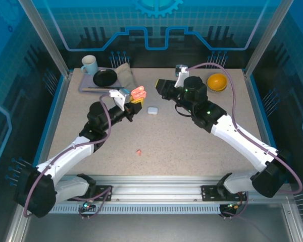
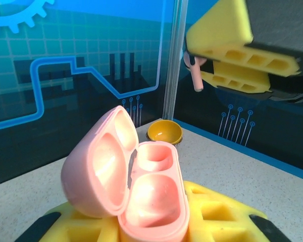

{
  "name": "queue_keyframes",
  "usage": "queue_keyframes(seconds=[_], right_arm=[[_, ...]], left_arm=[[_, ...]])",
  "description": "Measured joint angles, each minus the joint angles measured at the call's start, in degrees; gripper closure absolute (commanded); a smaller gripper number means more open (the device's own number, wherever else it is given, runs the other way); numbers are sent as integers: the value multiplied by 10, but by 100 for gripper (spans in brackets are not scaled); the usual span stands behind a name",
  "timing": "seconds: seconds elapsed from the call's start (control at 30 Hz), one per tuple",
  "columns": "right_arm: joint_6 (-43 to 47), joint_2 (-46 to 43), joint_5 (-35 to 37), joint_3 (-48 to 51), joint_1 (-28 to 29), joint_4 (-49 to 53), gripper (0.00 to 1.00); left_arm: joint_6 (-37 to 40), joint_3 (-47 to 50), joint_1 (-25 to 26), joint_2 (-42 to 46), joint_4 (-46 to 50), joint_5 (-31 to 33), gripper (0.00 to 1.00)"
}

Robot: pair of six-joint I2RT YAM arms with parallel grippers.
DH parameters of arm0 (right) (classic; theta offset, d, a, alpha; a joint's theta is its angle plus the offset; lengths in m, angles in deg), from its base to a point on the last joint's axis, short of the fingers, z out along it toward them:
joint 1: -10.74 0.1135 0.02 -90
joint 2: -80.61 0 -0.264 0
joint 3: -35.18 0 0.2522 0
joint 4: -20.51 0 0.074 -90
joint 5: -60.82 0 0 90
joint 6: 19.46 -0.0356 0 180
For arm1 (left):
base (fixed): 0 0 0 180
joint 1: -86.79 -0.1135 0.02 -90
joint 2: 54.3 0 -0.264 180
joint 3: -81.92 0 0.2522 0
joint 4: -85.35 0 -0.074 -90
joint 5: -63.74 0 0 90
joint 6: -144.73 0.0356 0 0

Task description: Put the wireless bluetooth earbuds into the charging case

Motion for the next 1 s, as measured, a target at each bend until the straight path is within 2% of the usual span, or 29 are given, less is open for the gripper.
queue_keyframes(seconds=[0.3,0.6,1.0], right_arm=[[4,-14,-38,47,0,-124,75],[-6,-18,-41,55,14,-169,75],[-21,3,-39,69,31,-203,77]], left_arm=[[53,-58,45,-55,0,56,100],[80,-82,64,-88,-4,94,100],[87,-98,66,-92,-10,105,100]])
